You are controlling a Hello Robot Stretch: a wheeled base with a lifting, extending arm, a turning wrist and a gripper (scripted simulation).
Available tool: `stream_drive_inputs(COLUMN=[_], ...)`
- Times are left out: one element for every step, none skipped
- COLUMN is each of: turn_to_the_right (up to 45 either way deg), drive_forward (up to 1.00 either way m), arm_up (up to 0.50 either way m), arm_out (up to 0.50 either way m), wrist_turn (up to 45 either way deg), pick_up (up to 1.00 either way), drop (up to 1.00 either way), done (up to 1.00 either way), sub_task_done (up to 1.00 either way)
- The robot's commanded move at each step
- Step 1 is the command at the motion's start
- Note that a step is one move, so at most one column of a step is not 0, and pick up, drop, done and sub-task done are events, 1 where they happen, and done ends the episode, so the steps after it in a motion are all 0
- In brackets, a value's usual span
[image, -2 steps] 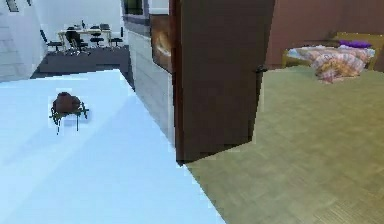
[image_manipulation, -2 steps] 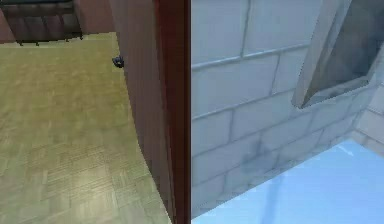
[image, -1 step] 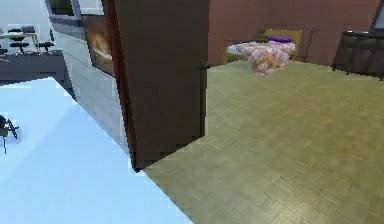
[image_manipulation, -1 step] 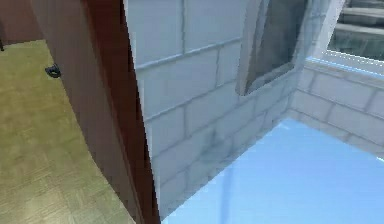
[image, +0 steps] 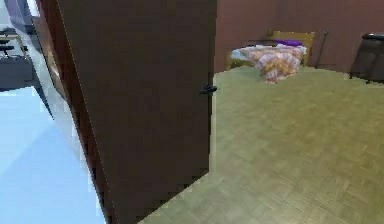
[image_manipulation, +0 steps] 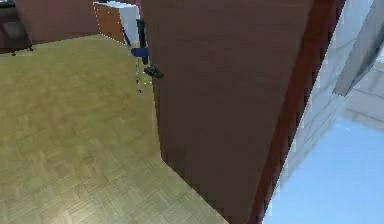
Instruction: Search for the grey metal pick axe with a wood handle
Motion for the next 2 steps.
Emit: stream_drive_inputs(turn_to_the_right=[33.0,0.0], drive_forward=[0.0,1.0], arm_up=[0.0,0.0], arm_out=[0.0,0.0], wrist_turn=[0.0,0.0], pick_up=[0.0,0.0], drop=[0.0,0.0], done=[0.0,0.0], sub_task_done=[0.0,0.0])
